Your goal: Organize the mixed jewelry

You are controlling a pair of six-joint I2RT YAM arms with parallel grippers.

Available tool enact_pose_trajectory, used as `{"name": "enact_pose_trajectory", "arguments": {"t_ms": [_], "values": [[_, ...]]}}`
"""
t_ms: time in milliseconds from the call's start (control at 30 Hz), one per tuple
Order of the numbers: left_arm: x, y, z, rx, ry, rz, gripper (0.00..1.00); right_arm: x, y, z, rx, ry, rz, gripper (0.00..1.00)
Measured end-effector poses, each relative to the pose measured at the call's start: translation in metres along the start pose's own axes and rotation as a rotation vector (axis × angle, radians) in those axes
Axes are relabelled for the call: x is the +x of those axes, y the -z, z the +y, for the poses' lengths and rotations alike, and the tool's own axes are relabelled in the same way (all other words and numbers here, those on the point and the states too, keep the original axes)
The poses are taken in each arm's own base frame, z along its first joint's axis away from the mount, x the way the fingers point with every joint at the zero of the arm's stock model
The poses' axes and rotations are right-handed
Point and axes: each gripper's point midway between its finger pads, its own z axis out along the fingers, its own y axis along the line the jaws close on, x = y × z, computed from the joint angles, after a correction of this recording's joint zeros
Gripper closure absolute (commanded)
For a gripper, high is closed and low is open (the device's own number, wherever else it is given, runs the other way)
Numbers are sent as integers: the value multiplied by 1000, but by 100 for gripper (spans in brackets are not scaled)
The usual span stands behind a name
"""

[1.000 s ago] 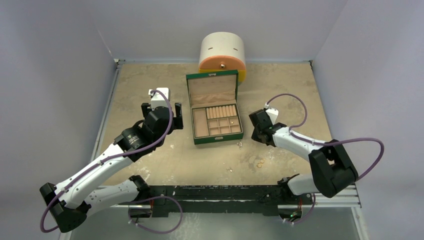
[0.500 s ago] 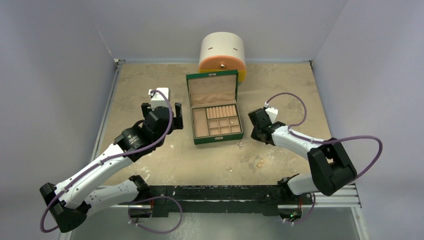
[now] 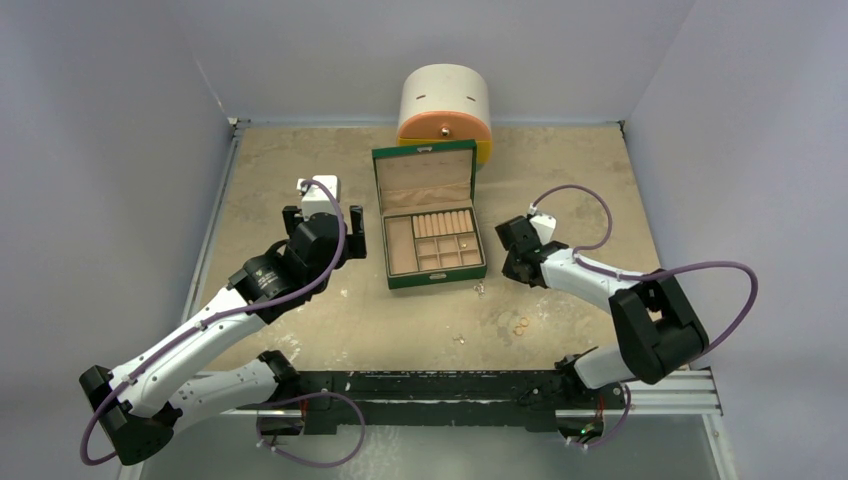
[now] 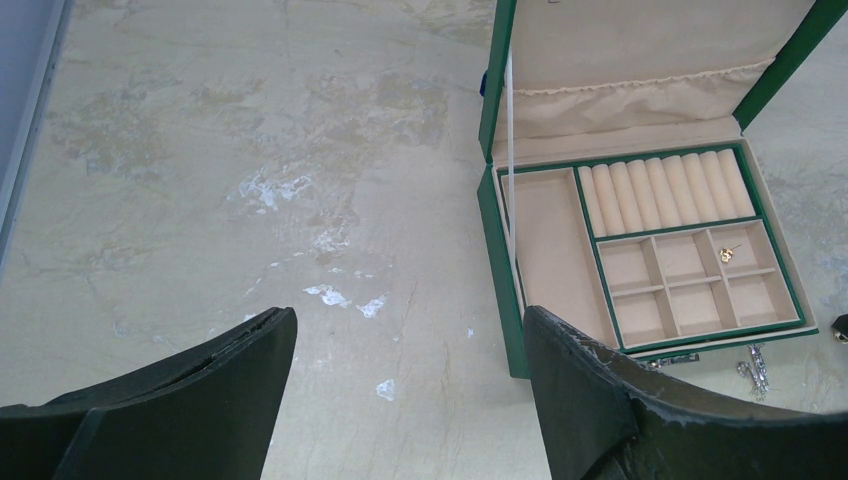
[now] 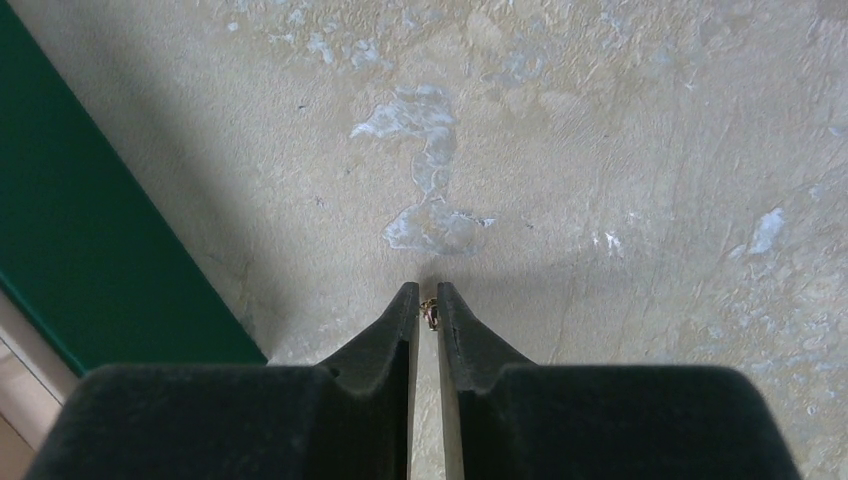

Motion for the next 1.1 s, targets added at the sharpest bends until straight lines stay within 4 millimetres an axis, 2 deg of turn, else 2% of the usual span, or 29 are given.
{"name": "enact_pose_trajectory", "arguments": {"t_ms": [300, 667, 1100], "values": [[0, 0, 0, 0, 0, 0, 17, 0, -1, 0, 1, -3, 1, 100], [0, 0, 0, 0, 0, 0, 17, -1, 1, 0, -2, -6, -3, 100], [0, 0, 0, 0, 0, 0, 17, -33, 30, 13, -96, -32, -94, 100]]}}
